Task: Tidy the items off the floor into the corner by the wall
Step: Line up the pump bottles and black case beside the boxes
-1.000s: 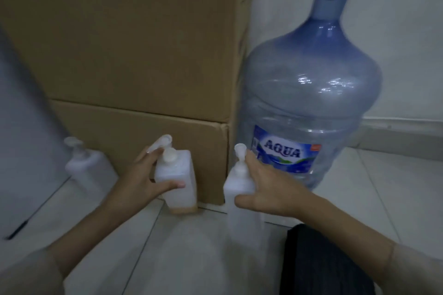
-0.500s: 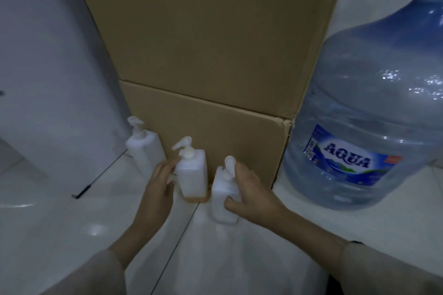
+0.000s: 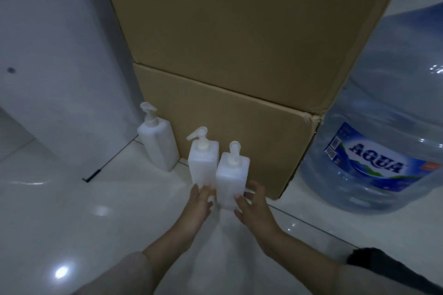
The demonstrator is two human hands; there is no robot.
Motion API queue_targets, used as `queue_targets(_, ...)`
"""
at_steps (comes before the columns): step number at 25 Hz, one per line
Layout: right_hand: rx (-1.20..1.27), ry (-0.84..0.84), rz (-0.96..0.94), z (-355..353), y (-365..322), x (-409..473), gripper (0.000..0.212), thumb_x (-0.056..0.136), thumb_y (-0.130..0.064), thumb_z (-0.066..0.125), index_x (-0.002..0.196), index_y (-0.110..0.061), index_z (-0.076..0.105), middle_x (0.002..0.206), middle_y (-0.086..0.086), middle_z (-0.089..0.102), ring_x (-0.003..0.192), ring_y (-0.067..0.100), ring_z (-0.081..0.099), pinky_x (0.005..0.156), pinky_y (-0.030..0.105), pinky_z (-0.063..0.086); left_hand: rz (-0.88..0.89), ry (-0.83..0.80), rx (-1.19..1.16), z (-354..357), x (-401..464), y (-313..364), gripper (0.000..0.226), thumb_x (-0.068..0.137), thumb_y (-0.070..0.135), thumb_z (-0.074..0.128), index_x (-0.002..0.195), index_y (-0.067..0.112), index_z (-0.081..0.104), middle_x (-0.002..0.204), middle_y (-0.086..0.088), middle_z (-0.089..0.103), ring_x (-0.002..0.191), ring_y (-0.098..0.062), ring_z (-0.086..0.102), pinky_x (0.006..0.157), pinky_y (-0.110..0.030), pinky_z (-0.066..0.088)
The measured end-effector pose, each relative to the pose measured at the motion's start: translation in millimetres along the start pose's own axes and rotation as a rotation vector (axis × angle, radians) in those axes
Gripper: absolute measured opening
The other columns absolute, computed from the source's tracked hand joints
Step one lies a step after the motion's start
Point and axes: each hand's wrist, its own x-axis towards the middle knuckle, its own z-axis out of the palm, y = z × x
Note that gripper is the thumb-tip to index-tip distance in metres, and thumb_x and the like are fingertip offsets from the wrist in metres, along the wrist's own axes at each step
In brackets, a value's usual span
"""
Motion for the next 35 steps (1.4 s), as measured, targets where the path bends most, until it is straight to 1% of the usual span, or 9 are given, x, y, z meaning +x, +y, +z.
queue_targets(6, -0.029, -0.086, 0.020, 33, -16, 32, 0.039, 0.093, -0.023, 0.048, 0.128, -0.017, 0.030, 0.131, 0.006, 0.044, 0.113, 0.020, 0.051, 0.088, 0.032, 0.047, 0.145, 0.085, -0.168, -15, 25, 15, 0.058, 0.096, 0.044, 0.021, 0.147, 0.025, 0.001, 0.151, 0.002, 0.027, 0.132, -0.017, 0.037, 0.099, -0.026, 0.034)
queue_targets(11, 0.061, -0.163, 0.077, 54, -26, 54, 0.022, 0.095, -0.022, 0.045, 0.115, -0.019, 0.036, 0.114, 0.004, 0.049, 0.082, 0.008, 0.051, 0.066, 0.018, 0.046, 0.176, 0.116, -0.227, -37, 43, 19, 0.073, 0.086, 0.057, 0.026, 0.147, 0.026, 0.000, 0.154, 0.003, 0.022, 0.137, -0.013, 0.032, 0.099, -0.024, 0.031)
queue_targets(17, 0.005, -0.256, 0.111, 54, -28, 52, 0.029, 0.096, -0.025, 0.043, 0.124, -0.023, 0.041, 0.111, -0.003, 0.050, 0.105, 0.015, 0.050, 0.069, 0.020, 0.046, 0.173, 0.138, -0.114, -38, 47, 5, 0.069, 0.087, 0.059, 0.019, 0.147, 0.026, 0.010, 0.151, 0.007, 0.025, 0.135, -0.011, 0.029, 0.107, -0.028, 0.024)
queue_targets(19, -0.109, -0.311, 0.109, 38, -27, 42, 0.021, 0.096, -0.024, 0.042, 0.116, -0.025, 0.049, 0.114, -0.001, 0.051, 0.105, 0.015, 0.051, 0.076, 0.024, 0.046, 0.100, 0.072, -0.033, -33, 45, -4, 0.066, 0.091, 0.058, 0.020, 0.147, 0.025, 0.011, 0.149, 0.007, 0.025, 0.137, -0.014, 0.028, 0.107, -0.028, 0.023)
queue_targets(21, -0.244, -0.335, 0.071, 12, -26, 27, 0.016, 0.096, -0.025, 0.042, 0.107, -0.027, 0.053, 0.112, -0.001, 0.053, 0.106, 0.015, 0.052, 0.083, 0.027, 0.046, 0.024, 0.003, 0.102, -28, 44, -9, 0.080, 0.085, 0.069, 0.023, 0.148, 0.023, 0.003, 0.155, 0.005, 0.014, 0.141, -0.017, 0.021, 0.117, -0.035, 0.016)
queue_targets(25, -0.376, -0.255, -0.049, -61, -26, -14, 0.019, 0.095, -0.015, 0.044, 0.100, -0.026, 0.059, 0.111, -0.001, 0.058, 0.102, 0.014, 0.055, 0.079, 0.021, 0.044, -0.055, -0.115, 0.341, -14, 31, -8, 0.085, 0.082, 0.072, 0.025, 0.147, 0.025, -0.004, 0.157, 0.006, 0.005, 0.142, -0.020, 0.022, 0.118, -0.042, 0.018)
queue_targets(30, -0.521, 0.101, -0.259, -156, -18, -84, 0.035, 0.091, 0.000, 0.045, 0.091, -0.033, 0.057, 0.103, -0.012, 0.060, 0.091, -0.006, 0.056, 0.076, 0.007, 0.042, -0.007, -0.409, 0.602, 50, 3, -13, 0.054, 0.092, 0.056, 0.025, 0.137, 0.029, 0.032, 0.149, 0.005, 0.034, 0.132, -0.014, 0.038, 0.116, -0.039, 0.025)
queue_targets(32, -0.625, 0.211, -0.267, -184, -7, -112, 0.039, 0.089, -0.001, 0.047, 0.093, -0.039, 0.053, 0.109, -0.012, 0.056, 0.096, -0.002, 0.053, 0.079, 0.008, 0.040, 0.024, -0.552, 0.637, 90, -13, -16, 0.043, 0.093, 0.052, 0.027, 0.131, 0.033, 0.036, 0.144, 0.006, 0.040, 0.127, -0.011, 0.042, 0.114, -0.036, 0.027)
queue_targets(35, -0.763, 0.426, -0.250, -218, 22, -152, 0.040, 0.083, -0.001, 0.054, 0.111, -0.030, 0.053, 0.121, -0.002, 0.049, 0.119, 0.012, 0.045, 0.096, 0.014, 0.030, 0.143, -0.725, 0.718, 151, -38, -20, 0.053, 0.092, 0.050, 0.033, 0.140, 0.027, 0.027, 0.149, 0.009, 0.030, 0.133, -0.007, 0.032, 0.114, -0.030, 0.023)
